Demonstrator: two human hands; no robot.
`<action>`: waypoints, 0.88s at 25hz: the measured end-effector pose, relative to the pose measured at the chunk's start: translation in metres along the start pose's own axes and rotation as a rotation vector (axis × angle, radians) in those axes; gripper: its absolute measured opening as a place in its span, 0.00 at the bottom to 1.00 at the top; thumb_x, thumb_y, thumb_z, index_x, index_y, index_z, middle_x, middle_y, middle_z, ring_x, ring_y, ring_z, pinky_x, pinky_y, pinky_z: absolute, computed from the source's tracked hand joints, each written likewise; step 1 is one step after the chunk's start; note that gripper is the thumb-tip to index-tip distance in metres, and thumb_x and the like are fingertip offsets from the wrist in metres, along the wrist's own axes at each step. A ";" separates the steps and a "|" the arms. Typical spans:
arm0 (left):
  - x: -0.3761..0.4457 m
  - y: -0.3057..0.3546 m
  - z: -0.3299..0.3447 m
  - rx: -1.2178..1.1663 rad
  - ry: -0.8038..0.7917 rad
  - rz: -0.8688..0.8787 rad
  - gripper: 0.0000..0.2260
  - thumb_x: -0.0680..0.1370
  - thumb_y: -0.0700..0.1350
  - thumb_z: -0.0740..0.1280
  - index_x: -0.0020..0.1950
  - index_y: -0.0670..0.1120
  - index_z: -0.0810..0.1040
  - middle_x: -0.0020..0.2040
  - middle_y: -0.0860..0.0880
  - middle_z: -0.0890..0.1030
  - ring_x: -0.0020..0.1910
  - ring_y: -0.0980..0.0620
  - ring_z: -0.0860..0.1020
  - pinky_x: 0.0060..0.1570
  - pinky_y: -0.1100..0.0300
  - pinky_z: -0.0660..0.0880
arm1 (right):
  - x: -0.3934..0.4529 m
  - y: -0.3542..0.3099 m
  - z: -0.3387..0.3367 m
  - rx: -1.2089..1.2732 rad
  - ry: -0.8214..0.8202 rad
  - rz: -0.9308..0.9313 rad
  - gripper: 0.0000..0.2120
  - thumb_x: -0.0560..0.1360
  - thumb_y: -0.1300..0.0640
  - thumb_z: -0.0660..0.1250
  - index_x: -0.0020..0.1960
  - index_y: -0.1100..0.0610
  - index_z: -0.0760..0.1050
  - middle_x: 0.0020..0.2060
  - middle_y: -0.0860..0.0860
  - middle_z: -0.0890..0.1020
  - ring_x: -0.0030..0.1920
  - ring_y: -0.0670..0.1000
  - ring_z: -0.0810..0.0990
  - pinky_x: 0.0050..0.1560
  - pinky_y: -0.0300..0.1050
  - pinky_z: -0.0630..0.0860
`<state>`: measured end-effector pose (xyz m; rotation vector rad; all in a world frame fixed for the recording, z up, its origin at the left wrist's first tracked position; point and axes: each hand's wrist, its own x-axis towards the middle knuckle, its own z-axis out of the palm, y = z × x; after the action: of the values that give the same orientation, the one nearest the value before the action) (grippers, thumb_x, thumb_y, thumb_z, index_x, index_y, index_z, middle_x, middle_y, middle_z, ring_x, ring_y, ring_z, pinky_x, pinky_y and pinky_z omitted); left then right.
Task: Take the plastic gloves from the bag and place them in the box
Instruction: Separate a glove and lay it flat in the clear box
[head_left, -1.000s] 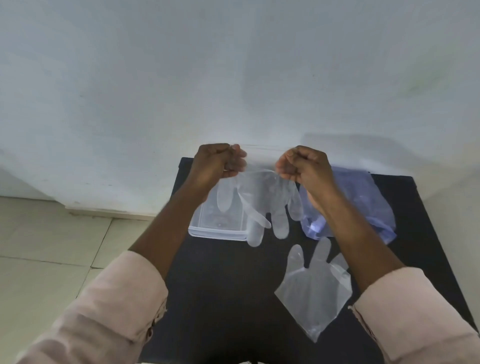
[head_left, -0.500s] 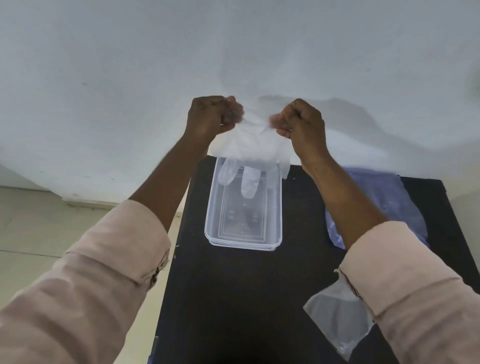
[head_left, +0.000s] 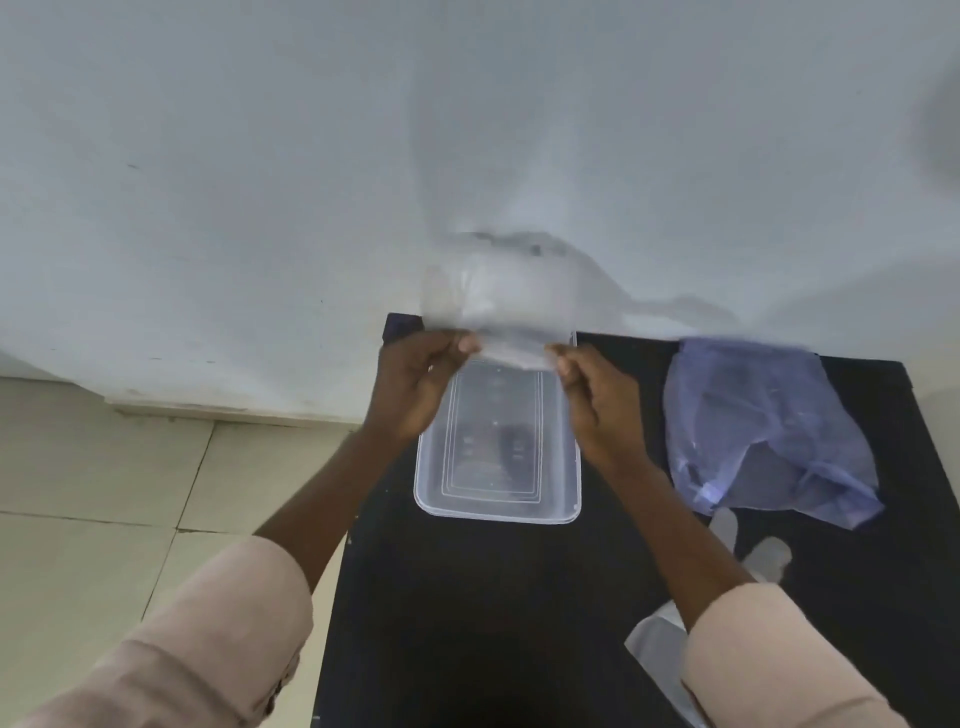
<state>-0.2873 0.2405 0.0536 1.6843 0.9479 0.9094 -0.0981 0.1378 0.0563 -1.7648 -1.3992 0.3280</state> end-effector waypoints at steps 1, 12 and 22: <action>-0.006 -0.018 0.001 0.102 -0.067 0.005 0.11 0.79 0.47 0.67 0.54 0.43 0.85 0.52 0.47 0.86 0.53 0.52 0.83 0.55 0.57 0.77 | -0.008 0.012 0.007 -0.065 -0.056 0.008 0.14 0.81 0.55 0.58 0.56 0.60 0.79 0.49 0.55 0.85 0.48 0.52 0.82 0.50 0.42 0.74; -0.026 -0.077 0.007 0.894 -0.528 0.232 0.18 0.79 0.57 0.57 0.48 0.54 0.86 0.63 0.51 0.82 0.75 0.44 0.65 0.74 0.38 0.49 | -0.043 0.058 0.027 -0.576 -0.422 -0.084 0.14 0.78 0.51 0.56 0.53 0.54 0.79 0.54 0.50 0.85 0.64 0.54 0.78 0.72 0.60 0.63; -0.018 -0.062 -0.004 1.147 -0.878 0.219 0.27 0.73 0.70 0.51 0.54 0.60 0.84 0.78 0.54 0.62 0.80 0.45 0.47 0.73 0.35 0.36 | -0.028 0.042 0.010 -0.756 -0.973 -0.067 0.15 0.74 0.41 0.61 0.57 0.41 0.79 0.77 0.46 0.60 0.78 0.57 0.43 0.73 0.67 0.34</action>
<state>-0.3092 0.2404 -0.0072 2.7991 0.6518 -0.4531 -0.0855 0.1165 0.0111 -2.2607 -2.5045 0.7598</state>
